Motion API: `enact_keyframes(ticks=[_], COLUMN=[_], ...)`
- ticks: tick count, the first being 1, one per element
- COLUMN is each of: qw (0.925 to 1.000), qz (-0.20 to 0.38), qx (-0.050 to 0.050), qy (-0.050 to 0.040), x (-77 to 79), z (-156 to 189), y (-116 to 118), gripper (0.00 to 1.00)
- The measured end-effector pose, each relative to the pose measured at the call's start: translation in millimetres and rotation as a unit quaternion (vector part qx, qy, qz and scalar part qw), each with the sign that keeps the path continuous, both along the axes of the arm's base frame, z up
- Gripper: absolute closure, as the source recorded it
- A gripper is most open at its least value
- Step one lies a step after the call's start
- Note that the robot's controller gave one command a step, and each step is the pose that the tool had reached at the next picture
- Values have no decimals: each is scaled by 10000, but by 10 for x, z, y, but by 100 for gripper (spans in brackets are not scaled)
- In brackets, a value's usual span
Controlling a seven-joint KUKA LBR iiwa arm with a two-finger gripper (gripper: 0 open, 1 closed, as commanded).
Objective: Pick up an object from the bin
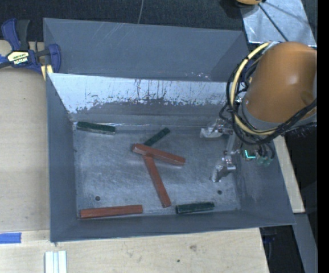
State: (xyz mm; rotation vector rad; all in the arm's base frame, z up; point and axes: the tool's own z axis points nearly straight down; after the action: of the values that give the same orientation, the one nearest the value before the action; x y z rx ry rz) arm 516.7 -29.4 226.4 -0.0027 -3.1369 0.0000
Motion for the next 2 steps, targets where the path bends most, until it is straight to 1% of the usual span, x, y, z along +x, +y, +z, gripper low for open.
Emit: enact_keyframes(ticks=[1,2], qw=[10000,9996], qz=[4,279], qx=[-3,-5], qy=[-40,-75], x=[16,201], z=[37,-444], y=[0,169], gripper=[0,0])
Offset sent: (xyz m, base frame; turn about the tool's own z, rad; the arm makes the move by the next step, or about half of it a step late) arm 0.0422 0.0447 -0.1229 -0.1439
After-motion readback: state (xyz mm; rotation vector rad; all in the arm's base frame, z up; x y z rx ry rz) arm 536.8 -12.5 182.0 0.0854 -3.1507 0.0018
